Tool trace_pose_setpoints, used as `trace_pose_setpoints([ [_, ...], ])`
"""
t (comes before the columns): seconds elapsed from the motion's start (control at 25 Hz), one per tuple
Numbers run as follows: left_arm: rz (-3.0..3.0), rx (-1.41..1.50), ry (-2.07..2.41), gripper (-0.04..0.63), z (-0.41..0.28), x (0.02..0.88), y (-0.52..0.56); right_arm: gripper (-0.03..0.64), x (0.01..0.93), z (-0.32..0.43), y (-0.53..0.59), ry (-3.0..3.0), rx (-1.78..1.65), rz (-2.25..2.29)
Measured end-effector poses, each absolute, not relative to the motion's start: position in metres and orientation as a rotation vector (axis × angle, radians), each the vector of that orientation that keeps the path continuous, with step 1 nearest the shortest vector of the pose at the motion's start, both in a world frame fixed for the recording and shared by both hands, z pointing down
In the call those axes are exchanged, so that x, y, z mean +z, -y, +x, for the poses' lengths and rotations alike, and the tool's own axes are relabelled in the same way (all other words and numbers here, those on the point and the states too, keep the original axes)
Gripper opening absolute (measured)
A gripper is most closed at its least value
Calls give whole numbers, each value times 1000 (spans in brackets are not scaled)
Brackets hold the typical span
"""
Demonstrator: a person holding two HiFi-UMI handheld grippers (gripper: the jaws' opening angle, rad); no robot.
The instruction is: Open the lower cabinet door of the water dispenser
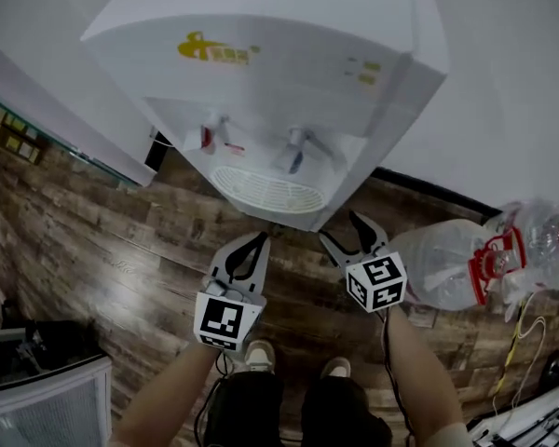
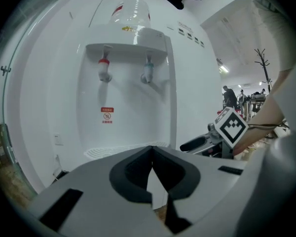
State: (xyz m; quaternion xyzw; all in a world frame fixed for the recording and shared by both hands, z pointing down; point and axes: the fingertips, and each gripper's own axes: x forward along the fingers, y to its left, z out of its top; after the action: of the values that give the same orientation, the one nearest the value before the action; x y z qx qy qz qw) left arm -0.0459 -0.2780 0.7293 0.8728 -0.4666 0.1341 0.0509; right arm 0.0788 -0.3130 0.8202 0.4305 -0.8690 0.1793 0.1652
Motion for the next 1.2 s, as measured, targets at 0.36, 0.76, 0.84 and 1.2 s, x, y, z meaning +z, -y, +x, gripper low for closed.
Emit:
trace_pose_setpoints([
  [0.36,2599,394,1528,6,-65,772,292,326,864,72,348,2472,534,1241],
  [0.76,2549,362,1506,6,-63,788,294,272,872,64,352,2430,478,1238],
  [0.84,2537,341,1498,6,-61,787,291,272,870,64,351,2418,488,1241],
  [1.2,2522,352,1450,6,-56,790,273,264,868,61,344,2365,559,1294],
])
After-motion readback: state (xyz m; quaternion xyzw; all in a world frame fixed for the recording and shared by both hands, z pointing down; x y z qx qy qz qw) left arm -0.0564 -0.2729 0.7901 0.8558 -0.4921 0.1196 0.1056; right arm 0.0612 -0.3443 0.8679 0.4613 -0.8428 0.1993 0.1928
